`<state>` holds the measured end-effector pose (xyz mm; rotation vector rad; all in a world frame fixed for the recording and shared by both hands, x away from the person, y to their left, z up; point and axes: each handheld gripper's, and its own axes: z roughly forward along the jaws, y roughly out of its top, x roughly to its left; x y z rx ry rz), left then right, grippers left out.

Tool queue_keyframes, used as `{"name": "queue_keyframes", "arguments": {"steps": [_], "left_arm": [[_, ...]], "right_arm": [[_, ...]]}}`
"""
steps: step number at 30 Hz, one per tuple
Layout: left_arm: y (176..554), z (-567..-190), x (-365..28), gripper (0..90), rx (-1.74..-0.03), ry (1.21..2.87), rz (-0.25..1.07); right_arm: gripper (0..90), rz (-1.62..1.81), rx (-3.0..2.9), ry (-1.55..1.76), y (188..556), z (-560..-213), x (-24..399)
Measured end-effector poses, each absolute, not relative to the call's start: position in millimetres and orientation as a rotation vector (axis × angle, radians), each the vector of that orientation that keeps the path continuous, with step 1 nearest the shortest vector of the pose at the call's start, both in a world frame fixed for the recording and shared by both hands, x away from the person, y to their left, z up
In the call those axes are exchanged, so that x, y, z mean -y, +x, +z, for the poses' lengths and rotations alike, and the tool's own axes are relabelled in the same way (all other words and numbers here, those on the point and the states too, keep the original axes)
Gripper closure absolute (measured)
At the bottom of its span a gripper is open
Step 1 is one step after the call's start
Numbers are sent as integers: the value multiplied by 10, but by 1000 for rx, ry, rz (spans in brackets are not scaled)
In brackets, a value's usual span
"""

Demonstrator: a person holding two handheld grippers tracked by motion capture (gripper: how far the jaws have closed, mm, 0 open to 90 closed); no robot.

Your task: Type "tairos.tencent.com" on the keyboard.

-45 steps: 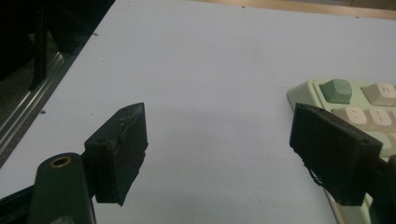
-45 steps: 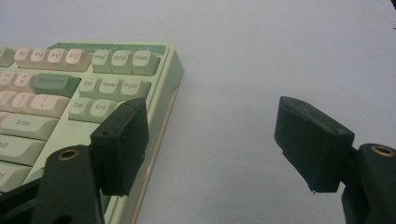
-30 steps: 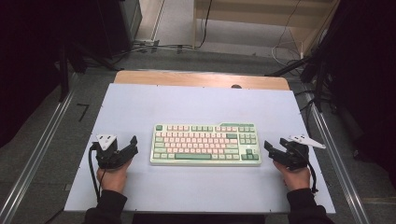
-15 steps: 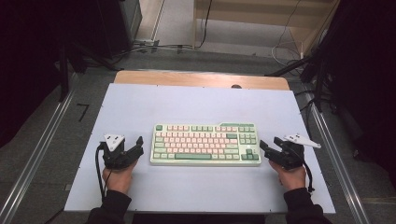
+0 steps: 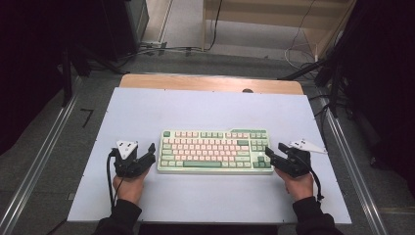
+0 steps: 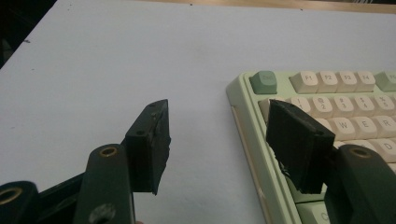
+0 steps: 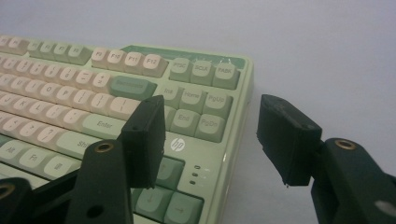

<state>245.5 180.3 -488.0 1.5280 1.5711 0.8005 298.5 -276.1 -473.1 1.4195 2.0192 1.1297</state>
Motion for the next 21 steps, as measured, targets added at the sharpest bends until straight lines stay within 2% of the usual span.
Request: {"name": "queue_keyframes", "arguments": {"steps": [11,21], "left_arm": [[2476,-4863,-1760,524,-1540,1531,782],[2531,-4840,-1612,562,-1500,1560,768]], "right_arm": [[554,1155,-2044,1382,2975,-4724,2655],[593,1166,-2063,1362,2983,-4710,2559]]}}
